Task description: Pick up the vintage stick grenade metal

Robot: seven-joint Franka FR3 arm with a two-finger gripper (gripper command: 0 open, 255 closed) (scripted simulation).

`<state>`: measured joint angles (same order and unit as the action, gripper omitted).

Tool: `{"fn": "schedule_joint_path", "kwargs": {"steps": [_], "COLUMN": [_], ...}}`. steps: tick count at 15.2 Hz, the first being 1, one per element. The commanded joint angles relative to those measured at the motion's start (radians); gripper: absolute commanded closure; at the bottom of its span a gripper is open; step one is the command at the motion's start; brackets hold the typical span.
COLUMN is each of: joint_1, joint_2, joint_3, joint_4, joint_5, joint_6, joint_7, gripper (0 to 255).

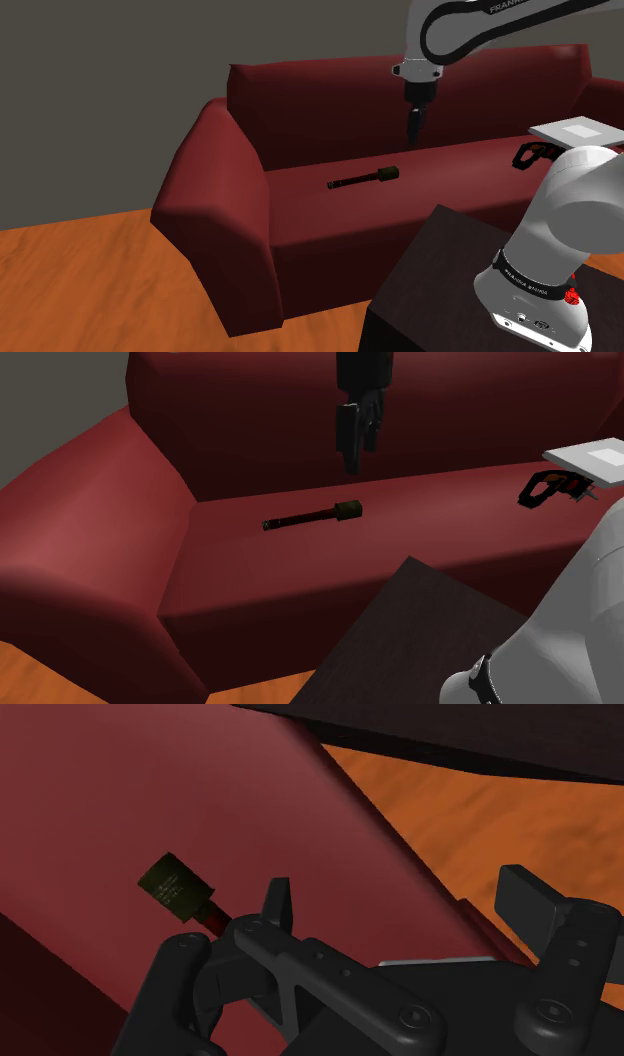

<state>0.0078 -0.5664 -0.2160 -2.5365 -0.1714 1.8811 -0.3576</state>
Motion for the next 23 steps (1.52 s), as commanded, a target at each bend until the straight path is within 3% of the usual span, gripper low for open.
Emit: {"fn": "schedule_joint_path", "kwargs": {"steps": [1, 7, 13, 18, 23], "joint_1": [0.01, 0.041, 0.07, 0.054, -0.003], "joint_2": [0.062, 0.284, 0.541, 0.76, 0.963], "joint_3": [-0.032, -0.129, -0.187, -0.169, -0.099], "joint_4": [-0.005, 0.033, 0.126, 0.242, 0.389], "joint_5": [-0.014, -0.016, 0.073, 0.196, 0.289], "joint_6": [0.076, 0.283, 0.459, 0.562, 0.622], "joint_7": [-0.07, -0.291, -0.545, -0.769, -0.957], "gripper": [0, 0, 0, 0, 0]}}
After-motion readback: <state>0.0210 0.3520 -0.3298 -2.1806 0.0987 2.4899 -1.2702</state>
